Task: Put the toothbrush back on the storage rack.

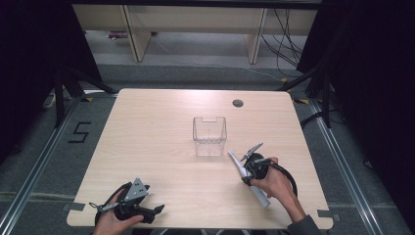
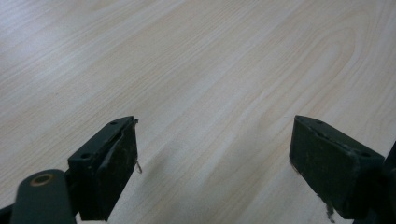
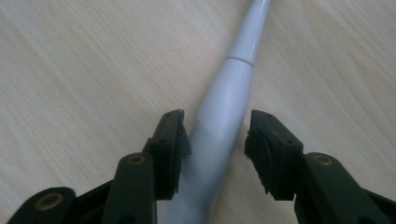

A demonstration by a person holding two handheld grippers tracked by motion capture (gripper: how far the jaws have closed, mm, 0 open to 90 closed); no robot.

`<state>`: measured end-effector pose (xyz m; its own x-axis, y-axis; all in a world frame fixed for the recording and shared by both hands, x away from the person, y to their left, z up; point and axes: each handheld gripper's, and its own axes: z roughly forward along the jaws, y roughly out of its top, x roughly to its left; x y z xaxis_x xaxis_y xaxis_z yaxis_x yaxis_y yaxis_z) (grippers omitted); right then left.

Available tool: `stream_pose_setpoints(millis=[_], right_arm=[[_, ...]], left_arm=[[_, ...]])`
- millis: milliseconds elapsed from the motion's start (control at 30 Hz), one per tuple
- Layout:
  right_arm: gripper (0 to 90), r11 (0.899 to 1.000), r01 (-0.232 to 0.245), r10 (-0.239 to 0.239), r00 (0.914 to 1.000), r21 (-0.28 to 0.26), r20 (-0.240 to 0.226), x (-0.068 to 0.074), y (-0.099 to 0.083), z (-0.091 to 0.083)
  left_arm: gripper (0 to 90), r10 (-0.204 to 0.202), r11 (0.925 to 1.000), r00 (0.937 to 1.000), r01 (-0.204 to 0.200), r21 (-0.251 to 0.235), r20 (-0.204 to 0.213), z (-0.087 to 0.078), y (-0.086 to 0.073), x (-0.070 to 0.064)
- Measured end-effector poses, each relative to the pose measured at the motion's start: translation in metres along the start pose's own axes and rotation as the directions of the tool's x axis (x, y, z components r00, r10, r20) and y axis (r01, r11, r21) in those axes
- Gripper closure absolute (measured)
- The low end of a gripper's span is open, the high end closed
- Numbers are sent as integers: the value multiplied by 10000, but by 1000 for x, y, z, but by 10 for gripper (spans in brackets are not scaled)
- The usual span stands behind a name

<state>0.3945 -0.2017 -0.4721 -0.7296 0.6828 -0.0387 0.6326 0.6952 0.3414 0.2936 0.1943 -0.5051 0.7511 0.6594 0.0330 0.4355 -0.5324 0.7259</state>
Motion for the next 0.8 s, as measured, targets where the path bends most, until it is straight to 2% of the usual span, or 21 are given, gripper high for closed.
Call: stream_pose_setpoints(millis=[33, 100, 167, 233, 267, 300, 333, 367, 400, 500, 533, 567, 600, 633, 700, 733, 767, 800], right_arm=[[571, 9998, -176, 177, 9998, 60, -54, 1, 0, 1], [582, 9999, 145, -145, 9998, 28, -120, -2, 1, 2], [591, 9999, -41, 43, 9999, 123, -166, -2, 2, 3], [605, 9998, 19, -15, 9998, 183, -217, -5, 3, 4], [611, 9994, -226, 234, 9992, 251, -310, -5, 4, 5], [611, 9994, -226, 234, 9992, 251, -310, -5, 4, 5], [621, 9981, -345, 365, 9986, 502, -392, -8, 6, 5], [623, 9978, -371, 395, 9983, 542, -431, -9, 6, 5], [629, 9974, -295, 326, 9984, 658, -454, -11, 8, 5], [646, 9960, -163, 226, 9973, 884, -700, -14, 11, 7], [650, 9954, -54, 129, 9969, 960, -775, -15, 12, 7], [653, 9941, -132, 207, 9974, 1076, -691, -14, 13, 8], [654, 9929, -3, 91, 9973, 1187, -733, -15, 14, 8], [656, 9900, -111, 213, 9972, 1403, -714, -15, 15, 8], [659, 9890, 146, -33, 9970, 1469, -772, -18, 17, 10], [660, 9872, 39, 81, 9972, 1596, -743, -17, 17, 9], [661, 9858, 220, -89, 9968, 1665, -790, -20, 18, 10], [661, 9833, 85, 40, 9977, 1820, -682, -20, 18, 10]], left_arm=[[149, 5, 10000, 10000, -5, 6, 13, 0, 0, 0], [149, -41, 10000, 10000, 41, 1, 28, 0, 0, 0], [149, -6, 10000, 10000, 6, -2, 13, 0, 0, 0], [150, -18, 10000, 10000, 18, -3, 8, 0, 0, 0], [149, -18, 10000, 10000, 18, -15, 46, 0, 0, 0], [150, -18, 10000, 10000, 18, -15, 46, 0, 0, 0], [150, -355, 9992, 9993, 358, -154, 146, 1, 0, -3], [150, -64, 10000, 10000, 65, -28, 39, 1, 0, -1], [149, 30, 10000, 10000, -30, -29, 14, 0, 0, 0], [150, -146, 9999, 9998, 147, -75, 125, 1, 0, -2], [150, -54, 10000, 10000, 54, 0, 75, 1, 0, -1], [150, -71, 10000, 9999, 71, -49, 88, 1, 0, -1], [149, -335, 9993, 9993, 337, -184, 147, 2, 0, -3], [150, -353, 9992, 9993, 355, -174, 151, 2, 0, -3], [149, -339, 9993, 9993, 342, -170, 150, 2, 0, -3], [149, -338, 9993, 9993, 340, -162, 153, 2, 0, -3], [149, -335, 9993, 9993, 338, -168, 158, 2, 0, -3], [150, -338, 9993, 9993, 341, -178, 164, 2, 0, -3]])
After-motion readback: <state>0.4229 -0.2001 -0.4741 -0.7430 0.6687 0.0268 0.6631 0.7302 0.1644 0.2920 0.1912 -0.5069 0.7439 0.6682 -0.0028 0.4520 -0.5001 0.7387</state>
